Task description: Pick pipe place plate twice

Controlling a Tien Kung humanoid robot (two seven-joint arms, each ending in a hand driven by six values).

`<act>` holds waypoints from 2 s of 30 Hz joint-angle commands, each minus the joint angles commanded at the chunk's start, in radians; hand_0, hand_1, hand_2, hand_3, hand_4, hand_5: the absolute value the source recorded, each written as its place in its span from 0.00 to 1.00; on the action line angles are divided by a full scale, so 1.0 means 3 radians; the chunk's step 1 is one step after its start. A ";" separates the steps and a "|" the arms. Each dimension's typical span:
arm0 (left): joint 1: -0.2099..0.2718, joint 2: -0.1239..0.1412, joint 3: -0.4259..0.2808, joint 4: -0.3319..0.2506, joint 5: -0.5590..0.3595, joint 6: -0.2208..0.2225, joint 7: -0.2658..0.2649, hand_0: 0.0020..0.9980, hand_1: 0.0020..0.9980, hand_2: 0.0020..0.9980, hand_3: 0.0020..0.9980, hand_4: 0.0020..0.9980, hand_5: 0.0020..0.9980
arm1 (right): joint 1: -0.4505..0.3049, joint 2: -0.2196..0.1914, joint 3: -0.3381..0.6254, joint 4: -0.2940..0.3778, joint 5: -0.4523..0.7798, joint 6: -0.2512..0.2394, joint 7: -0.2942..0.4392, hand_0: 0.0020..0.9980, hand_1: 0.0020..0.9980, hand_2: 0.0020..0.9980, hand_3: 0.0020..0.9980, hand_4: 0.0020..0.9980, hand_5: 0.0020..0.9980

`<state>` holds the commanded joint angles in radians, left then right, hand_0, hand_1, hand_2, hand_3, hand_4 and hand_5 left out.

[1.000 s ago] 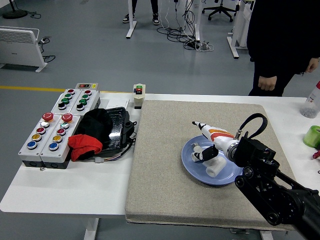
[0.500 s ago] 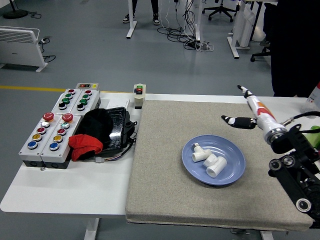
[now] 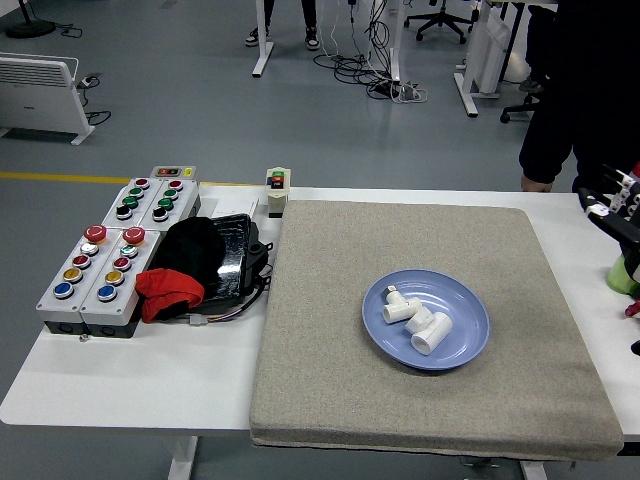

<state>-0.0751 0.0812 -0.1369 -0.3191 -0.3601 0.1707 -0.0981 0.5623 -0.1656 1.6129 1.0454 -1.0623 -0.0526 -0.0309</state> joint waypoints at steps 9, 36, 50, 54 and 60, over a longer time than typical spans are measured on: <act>0.0010 0.0005 0.0031 -0.0009 0.0013 0.0018 -0.0014 0.70 0.68 0.71 0.65 0.32 1.00 | -0.0413 0.0039 0.0347 0.0235 0.1154 0.0054 -0.0027 0.85 0.81 0.91 0.85 0.60 0.63; 0.0028 0.0012 0.0134 0.0008 -0.0022 0.0022 -0.0022 0.70 0.68 0.71 0.65 0.32 1.00 | -0.1074 0.0255 0.0596 0.0643 0.1158 0.0115 0.0050 0.88 0.83 0.92 0.86 0.57 0.75; 0.0036 0.0019 0.0153 0.0011 -0.0021 0.0028 -0.0030 0.70 0.68 0.71 0.65 0.31 1.00 | -0.1106 0.0258 0.0564 0.0707 0.1174 0.0078 0.0066 0.91 0.83 0.94 0.87 0.57 0.77; 0.0031 0.0025 0.0171 0.0015 -0.0029 0.0030 -0.0032 0.70 0.68 0.71 0.66 0.31 1.00 | -0.1111 0.0259 0.0568 0.0713 0.1163 0.0076 0.0062 0.95 0.87 0.97 0.89 0.59 0.82; 0.0024 0.0042 0.0234 0.0026 -0.0049 0.0034 -0.0029 0.70 0.69 0.71 0.66 0.31 1.00 | -0.1152 0.0277 0.0594 0.0712 0.1130 0.0084 0.0041 0.96 0.87 0.97 0.89 0.63 0.88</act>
<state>-0.0679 0.0939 -0.0667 -0.3114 -0.3748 0.1809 -0.1069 0.2168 -0.0824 1.7910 1.2592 -0.7234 -0.0272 -0.0185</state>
